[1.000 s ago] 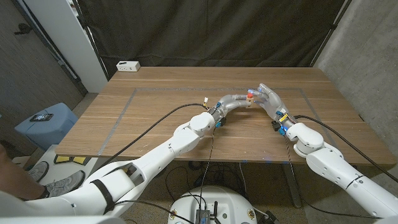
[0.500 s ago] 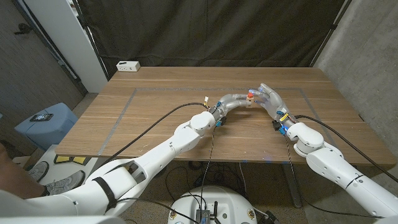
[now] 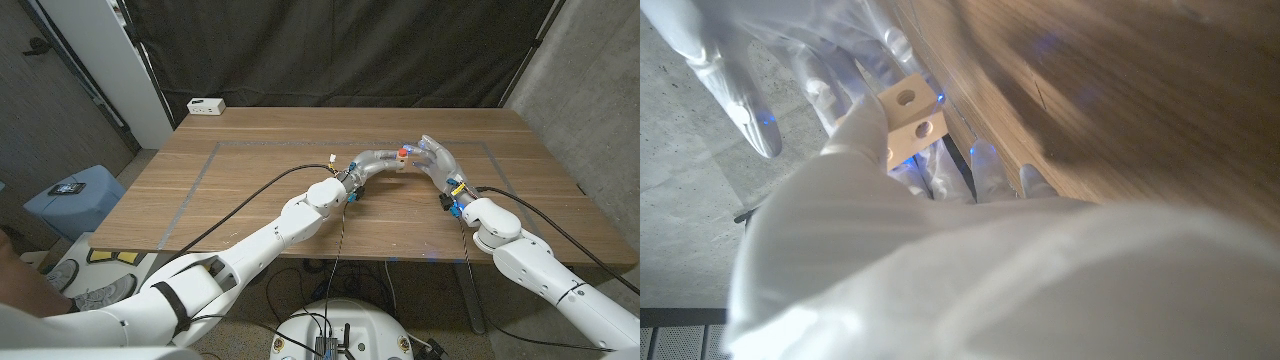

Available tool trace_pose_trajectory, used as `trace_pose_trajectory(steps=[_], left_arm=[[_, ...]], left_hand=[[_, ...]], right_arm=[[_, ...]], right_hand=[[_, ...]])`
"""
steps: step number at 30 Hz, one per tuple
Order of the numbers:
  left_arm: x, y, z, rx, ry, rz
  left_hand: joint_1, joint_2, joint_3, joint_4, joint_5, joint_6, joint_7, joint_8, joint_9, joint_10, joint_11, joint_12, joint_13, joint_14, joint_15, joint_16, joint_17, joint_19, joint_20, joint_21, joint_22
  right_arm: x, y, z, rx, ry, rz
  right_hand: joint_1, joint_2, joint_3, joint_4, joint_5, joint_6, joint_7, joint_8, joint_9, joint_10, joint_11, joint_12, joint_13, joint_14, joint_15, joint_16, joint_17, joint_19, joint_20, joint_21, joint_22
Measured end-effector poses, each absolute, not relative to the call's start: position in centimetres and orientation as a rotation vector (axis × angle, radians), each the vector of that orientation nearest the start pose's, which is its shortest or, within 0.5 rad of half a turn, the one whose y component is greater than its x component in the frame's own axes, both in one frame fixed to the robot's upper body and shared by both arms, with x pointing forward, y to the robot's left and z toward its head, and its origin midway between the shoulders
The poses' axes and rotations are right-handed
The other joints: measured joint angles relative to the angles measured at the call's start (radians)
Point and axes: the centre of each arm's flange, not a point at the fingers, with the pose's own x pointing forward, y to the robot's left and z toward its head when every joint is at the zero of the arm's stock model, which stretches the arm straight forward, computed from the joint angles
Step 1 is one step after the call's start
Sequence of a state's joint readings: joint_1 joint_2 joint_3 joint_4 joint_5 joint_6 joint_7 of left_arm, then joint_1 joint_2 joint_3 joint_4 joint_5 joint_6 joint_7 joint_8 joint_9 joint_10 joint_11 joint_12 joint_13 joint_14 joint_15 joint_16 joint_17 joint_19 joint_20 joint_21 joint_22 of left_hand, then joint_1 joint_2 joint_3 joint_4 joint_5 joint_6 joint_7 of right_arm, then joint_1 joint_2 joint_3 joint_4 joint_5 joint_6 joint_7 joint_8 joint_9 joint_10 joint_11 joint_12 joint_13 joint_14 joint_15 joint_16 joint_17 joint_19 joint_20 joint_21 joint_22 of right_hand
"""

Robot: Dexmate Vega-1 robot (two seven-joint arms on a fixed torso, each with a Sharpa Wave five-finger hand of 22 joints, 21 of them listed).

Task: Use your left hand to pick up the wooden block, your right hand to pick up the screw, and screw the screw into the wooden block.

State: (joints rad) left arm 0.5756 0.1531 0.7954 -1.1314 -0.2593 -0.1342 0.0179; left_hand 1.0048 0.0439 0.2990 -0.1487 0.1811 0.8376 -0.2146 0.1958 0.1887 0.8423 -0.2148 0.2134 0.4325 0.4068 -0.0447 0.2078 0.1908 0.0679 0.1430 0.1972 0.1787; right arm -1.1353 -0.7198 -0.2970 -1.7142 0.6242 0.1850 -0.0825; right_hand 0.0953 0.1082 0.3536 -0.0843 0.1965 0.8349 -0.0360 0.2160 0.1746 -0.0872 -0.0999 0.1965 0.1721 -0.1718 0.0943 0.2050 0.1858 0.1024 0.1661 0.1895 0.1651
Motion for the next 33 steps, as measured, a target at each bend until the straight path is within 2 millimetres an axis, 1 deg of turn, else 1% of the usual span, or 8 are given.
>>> trace_pose_trajectory(steps=[8,11,15,17,20,21,30,33], left_arm=[[65.7,-1.57,-3.21,0.345,-0.52,-0.568],[65.76,-1.57,-3.22,0.344,-0.518,-0.567],[65.81,-1.56,-3.25,0.342,-0.516,-0.567],[65.84,-1.54,-3.27,0.341,-0.515,-0.567],[65.86,-1.56,-3.27,0.34,-0.514,-0.567],[65.87,-1.56,-3.27,0.339,-0.514,-0.568],[65.87,-1.59,-3.3,0.338,-0.512,-0.572],[65.87,-1.59,-3.29,0.338,-0.513,-0.572]], left_hand=[[0.005,-0.005,-0.001,-0.001,-0.001,0.0,0.0,0.0,0.001,-0.002,-0.002,0.0,0.0,0.0,0.0,0.0,0.0,0.0,0.0,0.0,0.0],[0.007,-0.006,-0.001,-0.001,-0.001,0.0,0.0,0.0,0.001,-0.002,-0.002,0.0,0.0,0.0,0.0,0.0,0.0,0.0,0.0,0.0,0.0],[0.006,-0.007,-0.001,-0.001,-0.001,0.0,0.0,0.0,0.0,-0.002,-0.002,0.0,0.0,0.0,0.0,0.0,0.0,0.0,0.0,0.0,0.0],[0.006,-0.007,-0.001,-0.001,-0.001,0.0,0.0,0.0,0.0,-0.002,-0.002,0.0,0.0,0.0,0.0,0.0,0.0,0.0,0.0,0.0,0.0],[0.006,-0.007,-0.003,0.0,-0.001,0.0,0.0,-0.001,0.0,-0.002,-0.002,0.0,0.0,0.0,0.0,0.0,0.0,0.0,0.0,0.0,0.0],[0.005,-0.006,-0.005,0.001,-0.001,0.002,-0.002,-0.001,-0.001,-0.002,-0.002,0.0,0.0,0.0,0.0,0.0,0.0,0.0,0.0,0.0,0.0],[0.0,-0.001,-0.007,-0.001,-0.001,0.01,-0.002,0.0,-0.001,-0.001,-0.002,0.0,0.0,0.0,0.0,0.0,0.0,0.0,0.0,0.0,0.0],[-0.002,0.0,-0.007,-0.001,-0.001,0.01,-0.002,0.0,0.0,-0.001,-0.002,0.0,0.0,0.0,0.0,0.0,0.0,0.0,0.0,0.0,0.0]], right_arm=[[57.02,-29.15,-6.02,-0.088,-0.542,0.222],[56.94,-29.21,-6.07,-0.088,-0.54,0.218],[56.81,-29.22,-6.16,-0.088,-0.539,0.216],[56.77,-29.24,-6.21,-0.089,-0.538,0.214],[56.66,-29.23,-6.29,-0.089,-0.536,0.212],[56.62,-29.23,-6.33,-0.089,-0.536,0.211],[56.33,-29.2,-6.52,-0.091,-0.533,0.209],[56.2,-29.21,-6.62,-0.092,-0.531,0.21]], right_hand=[[0.0,0.0,0.004,-0.004,0.0,0.042,0.005,0.0,-0.001,0.025,-0.003,0.0,0.0,0.0,0.0,0.0,0.0,0.011,-0.003,0.0,0.0],[0.0,0.0,0.004,-0.004,0.0,0.064,0.008,0.008,0.0,0.035,-0.001,0.0,0.0,0.0,0.0,0.0,0.0,0.015,-0.007,0.0,0.0],[0.007,0.006,0.007,-0.007,0.0,0.089,0.018,0.008,0.001,0.052,-0.002,0.0,0.0,0.0,-0.011,0.0,0.0,0.022,-0.008,0.0,0.0],[0.01,0.004,0.008,-0.008,0.0,0.102,0.016,0.015,0.002,0.055,-0.005,0.0,0.0,0.0,-0.011,0.0,0.0,0.027,-0.012,0.0,0.0],[0.01,0.004,0.008,-0.008,0.0,0.122,0.007,0.017,0.003,0.068,-0.004,0.0,0.0,0.0,-0.011,0.0,0.0,0.036,-0.011,0.0,0.0],[0.009,0.004,0.008,-0.008,0.0,0.129,0.011,0.02,0.005,0.068,-0.004,0.0,0.0,0.0,-0.011,0.0,0.0,0.036,-0.011,0.0,0.0],[0.009,0.004,0.008,-0.008,0.0,0.154,0.012,0.02,0.002,0.08,-0.006,0.0,0.0,0.0,-0.011,0.0,0.0,0.043,-0.018,0.0,0.0],[0.012,0.001,0.008,-0.008,0.0,0.177,0.012,0.02,0.002,0.094,-0.008,0.0,0.0,0.0,-0.022,0.0,0.0,0.046,-0.014,0.0,0.0]])
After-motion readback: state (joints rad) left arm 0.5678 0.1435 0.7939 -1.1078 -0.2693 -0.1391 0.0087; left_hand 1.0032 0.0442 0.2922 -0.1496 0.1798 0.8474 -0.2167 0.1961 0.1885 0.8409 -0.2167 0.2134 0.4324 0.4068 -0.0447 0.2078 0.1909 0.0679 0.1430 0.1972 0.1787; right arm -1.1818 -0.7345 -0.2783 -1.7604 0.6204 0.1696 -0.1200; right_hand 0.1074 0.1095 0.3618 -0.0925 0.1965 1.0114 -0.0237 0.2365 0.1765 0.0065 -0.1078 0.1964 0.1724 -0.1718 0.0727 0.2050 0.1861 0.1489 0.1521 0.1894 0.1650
